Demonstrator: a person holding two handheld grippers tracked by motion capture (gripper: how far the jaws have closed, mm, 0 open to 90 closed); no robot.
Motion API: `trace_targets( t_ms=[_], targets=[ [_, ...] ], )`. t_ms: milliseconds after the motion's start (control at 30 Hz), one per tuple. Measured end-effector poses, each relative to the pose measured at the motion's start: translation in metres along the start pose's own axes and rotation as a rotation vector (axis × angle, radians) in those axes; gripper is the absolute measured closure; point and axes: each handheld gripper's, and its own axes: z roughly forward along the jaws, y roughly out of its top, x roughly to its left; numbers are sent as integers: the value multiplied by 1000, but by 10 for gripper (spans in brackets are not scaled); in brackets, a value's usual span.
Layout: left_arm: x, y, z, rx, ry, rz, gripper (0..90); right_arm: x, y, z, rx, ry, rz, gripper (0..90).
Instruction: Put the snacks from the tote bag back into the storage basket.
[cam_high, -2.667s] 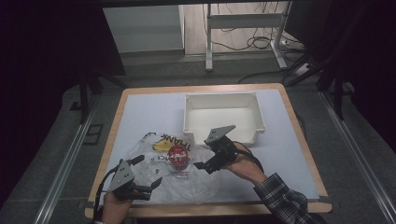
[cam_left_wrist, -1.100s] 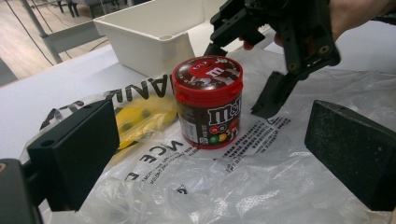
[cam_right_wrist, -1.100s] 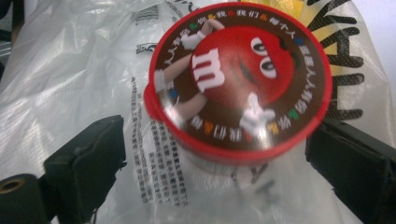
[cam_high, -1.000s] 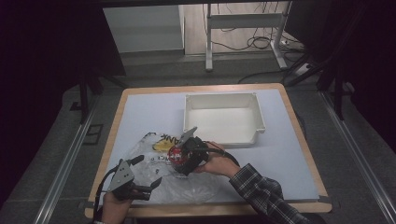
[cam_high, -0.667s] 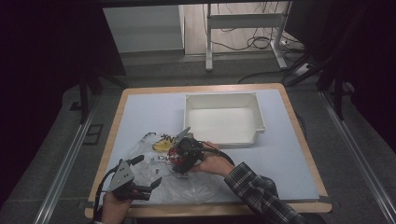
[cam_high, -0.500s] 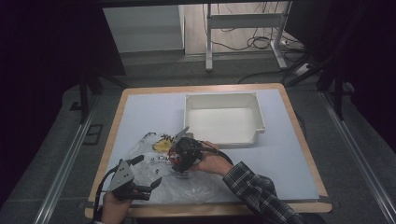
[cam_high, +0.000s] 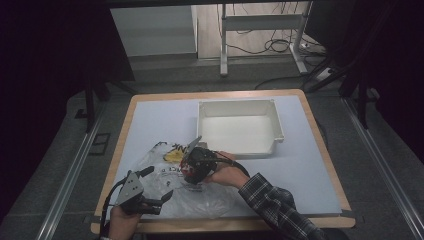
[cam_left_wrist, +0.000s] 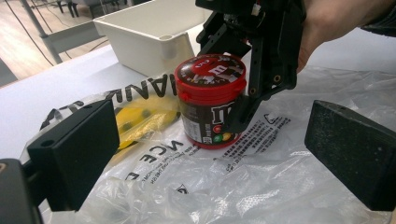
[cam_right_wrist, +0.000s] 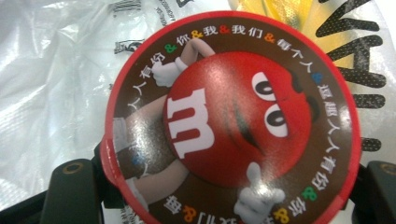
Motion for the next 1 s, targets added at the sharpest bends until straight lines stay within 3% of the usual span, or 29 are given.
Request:
trace_targets(
  t_ms=[400, 1000],
  targets=[
    [0, 0, 0, 1, 2, 1, 30, 5, 5, -15, -14, 28, -28, 259],
    [0, 0, 0, 0, 3, 3, 30, 6, 6, -41, -29, 13, -74, 259]
  ],
)
